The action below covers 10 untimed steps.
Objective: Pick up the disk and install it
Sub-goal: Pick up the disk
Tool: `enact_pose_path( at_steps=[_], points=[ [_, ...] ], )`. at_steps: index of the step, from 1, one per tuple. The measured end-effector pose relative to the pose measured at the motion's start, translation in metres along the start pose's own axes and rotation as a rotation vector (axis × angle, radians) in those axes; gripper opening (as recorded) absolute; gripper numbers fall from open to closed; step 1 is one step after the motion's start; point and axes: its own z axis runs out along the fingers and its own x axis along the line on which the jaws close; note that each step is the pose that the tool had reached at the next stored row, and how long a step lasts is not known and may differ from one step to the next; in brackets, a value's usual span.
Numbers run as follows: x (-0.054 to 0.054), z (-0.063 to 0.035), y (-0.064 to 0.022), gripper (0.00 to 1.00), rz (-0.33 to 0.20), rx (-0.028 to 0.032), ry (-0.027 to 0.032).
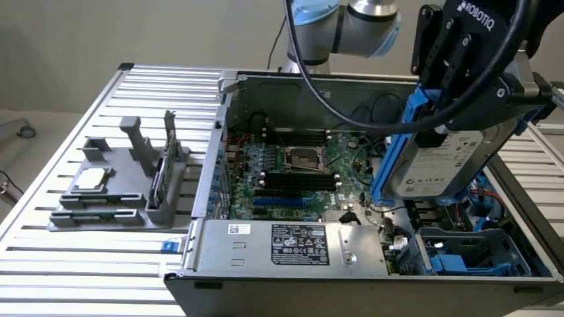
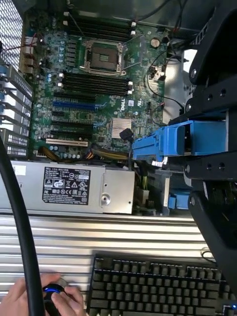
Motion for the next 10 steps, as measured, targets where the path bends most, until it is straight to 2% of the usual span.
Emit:
enact_pose_path(
  at_steps=[4,10],
  points=[
    [0.013,0.0004,-0.0042,0.33,0.0,-0.0001,0.0002],
    [0.025,0.003,-0.0054,0.33,-0.005,-0.0002,0.0008]
  ],
)
